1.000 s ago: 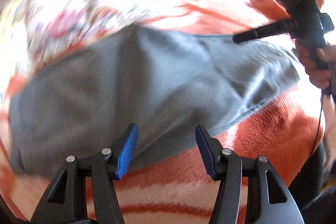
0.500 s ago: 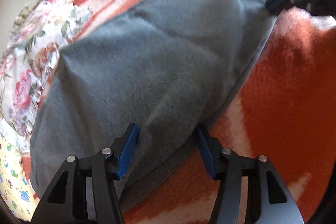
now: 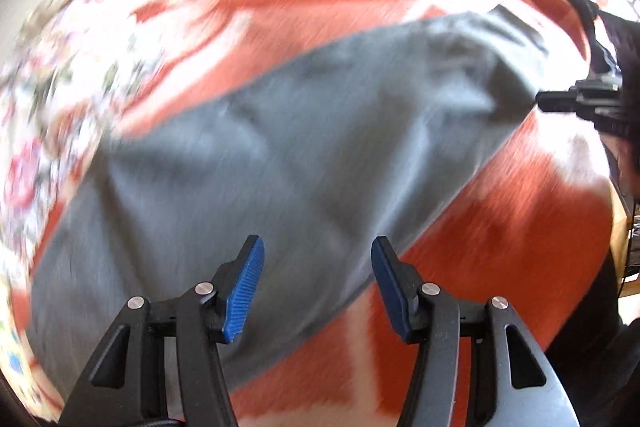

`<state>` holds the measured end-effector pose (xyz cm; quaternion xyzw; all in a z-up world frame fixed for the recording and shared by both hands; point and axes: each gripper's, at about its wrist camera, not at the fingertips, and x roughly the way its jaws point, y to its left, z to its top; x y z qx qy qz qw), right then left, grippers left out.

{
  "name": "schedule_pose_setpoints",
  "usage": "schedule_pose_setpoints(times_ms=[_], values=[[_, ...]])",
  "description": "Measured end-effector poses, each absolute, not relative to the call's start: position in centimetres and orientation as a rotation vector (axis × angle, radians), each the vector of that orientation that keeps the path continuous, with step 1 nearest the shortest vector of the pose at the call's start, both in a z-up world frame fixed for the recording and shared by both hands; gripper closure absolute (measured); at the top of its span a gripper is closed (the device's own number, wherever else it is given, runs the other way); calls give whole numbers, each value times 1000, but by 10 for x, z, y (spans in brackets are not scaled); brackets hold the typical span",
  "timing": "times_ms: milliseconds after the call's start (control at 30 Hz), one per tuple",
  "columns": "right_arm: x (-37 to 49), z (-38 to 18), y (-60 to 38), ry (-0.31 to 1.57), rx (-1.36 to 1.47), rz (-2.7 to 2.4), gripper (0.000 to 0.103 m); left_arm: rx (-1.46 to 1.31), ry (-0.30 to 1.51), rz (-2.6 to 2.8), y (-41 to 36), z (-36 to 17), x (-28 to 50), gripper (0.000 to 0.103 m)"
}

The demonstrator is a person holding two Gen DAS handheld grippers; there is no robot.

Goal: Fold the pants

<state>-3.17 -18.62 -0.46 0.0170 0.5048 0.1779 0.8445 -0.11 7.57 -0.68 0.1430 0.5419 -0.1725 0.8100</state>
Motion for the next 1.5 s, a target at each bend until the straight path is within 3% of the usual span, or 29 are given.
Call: schedule_pose_setpoints(times_ms=[267, 333, 400, 467, 733, 1000, 1133, 1167, 1200, 1233, 1267, 1300, 1333, 1367, 1500], values=[[-72, 1, -253, 996, 297, 203, 95, 428, 1061, -525, -14, 18, 33, 46], [-79, -3, -269, 978, 372, 173, 87, 456, 1051, -559, -38, 19, 45, 46], [-88, -6, -289, 944, 462, 119, 67, 489, 1038, -594, -63, 21, 58, 46], [-93, -10, -308, 907, 545, 75, 61, 506, 1029, -622, -82, 23, 69, 44], [-96, -28, -370, 823, 844, -6, 61, 527, 1058, -727, -161, 12, 129, 44], [-87, -48, -394, 770, 1063, -15, 61, 589, 1175, -758, -211, -35, 171, 43], [-84, -56, -398, 708, 1153, -5, 61, 604, 1231, -784, -223, -58, 183, 30], [-83, -58, -399, 693, 1158, -15, 65, 584, 1238, -795, -223, -59, 186, 28], [-80, -58, -399, 687, 1150, -23, 75, 563, 1244, -804, -223, -60, 188, 28], [-77, -58, -398, 693, 1130, -41, 83, 545, 1253, -812, -223, -61, 190, 32], [-77, -59, -398, 695, 1123, -55, 94, 528, 1261, -831, -223, -61, 190, 45], [-77, -60, -399, 685, 1137, -51, 95, 508, 1262, -862, -224, -60, 188, 57], [-81, -60, -400, 669, 1146, -47, 95, 493, 1255, -893, -226, -56, 184, 79], [-85, -57, -399, 655, 1140, -41, 95, 522, 1220, -878, -229, -52, 178, 86], [-88, -32, -391, 612, 1075, 10, 96, 590, 1167, -861, -232, -46, 164, 93]])
